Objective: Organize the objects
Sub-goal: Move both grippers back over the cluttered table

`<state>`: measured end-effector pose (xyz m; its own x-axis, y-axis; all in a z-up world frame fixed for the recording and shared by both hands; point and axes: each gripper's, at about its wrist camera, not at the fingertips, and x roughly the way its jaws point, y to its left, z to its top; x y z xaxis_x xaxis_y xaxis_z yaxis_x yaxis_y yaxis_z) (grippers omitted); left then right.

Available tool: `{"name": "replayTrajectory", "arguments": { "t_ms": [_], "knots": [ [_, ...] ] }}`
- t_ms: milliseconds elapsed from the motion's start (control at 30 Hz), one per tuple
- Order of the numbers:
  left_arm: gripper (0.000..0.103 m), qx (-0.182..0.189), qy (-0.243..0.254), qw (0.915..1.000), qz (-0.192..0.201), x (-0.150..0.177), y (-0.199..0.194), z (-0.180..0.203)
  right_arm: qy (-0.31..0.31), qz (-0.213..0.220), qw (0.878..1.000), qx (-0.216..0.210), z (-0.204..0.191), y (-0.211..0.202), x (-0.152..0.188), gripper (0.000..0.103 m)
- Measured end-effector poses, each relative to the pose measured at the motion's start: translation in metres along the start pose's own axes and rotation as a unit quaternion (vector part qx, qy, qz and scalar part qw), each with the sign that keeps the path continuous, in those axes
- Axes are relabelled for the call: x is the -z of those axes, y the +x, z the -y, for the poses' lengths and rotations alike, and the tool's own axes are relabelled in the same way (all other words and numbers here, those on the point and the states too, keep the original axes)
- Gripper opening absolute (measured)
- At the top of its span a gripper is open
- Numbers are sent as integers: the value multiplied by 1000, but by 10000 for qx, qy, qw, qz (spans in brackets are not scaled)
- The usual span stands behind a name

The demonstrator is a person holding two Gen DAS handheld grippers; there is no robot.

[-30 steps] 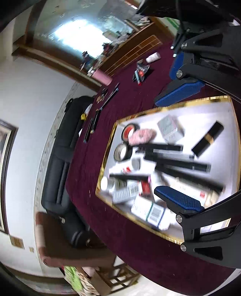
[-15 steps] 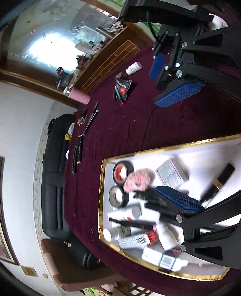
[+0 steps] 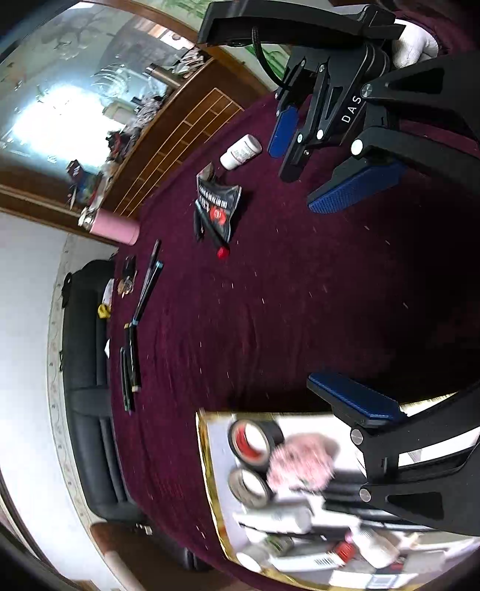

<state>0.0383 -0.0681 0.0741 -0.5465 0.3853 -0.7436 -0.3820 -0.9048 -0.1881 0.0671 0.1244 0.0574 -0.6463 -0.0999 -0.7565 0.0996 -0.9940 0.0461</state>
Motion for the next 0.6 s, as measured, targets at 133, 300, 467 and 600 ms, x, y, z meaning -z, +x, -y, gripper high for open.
{"name": "replayTrajectory", "arguments": {
  "t_ms": [133, 300, 467, 600],
  "knots": [
    [83, 55, 206, 9997, -85, -15, 19, 19, 122, -40, 9999, 98, 22, 4, -6, 38],
    [83, 94, 571, 9981, -199, -33, 46, 45, 519, 90, 9982, 282, 66, 4, -17, 38],
    [83, 79, 1034, 9945, -162, -52, 69, 67, 1278, 251, 9909, 347, 121, 8, -23, 40],
    [83, -6, 1396, 9899, -251, -70, 97, 81, 1850, 321, 9821, 118, 149, 17, -20, 40]
  ]
}}
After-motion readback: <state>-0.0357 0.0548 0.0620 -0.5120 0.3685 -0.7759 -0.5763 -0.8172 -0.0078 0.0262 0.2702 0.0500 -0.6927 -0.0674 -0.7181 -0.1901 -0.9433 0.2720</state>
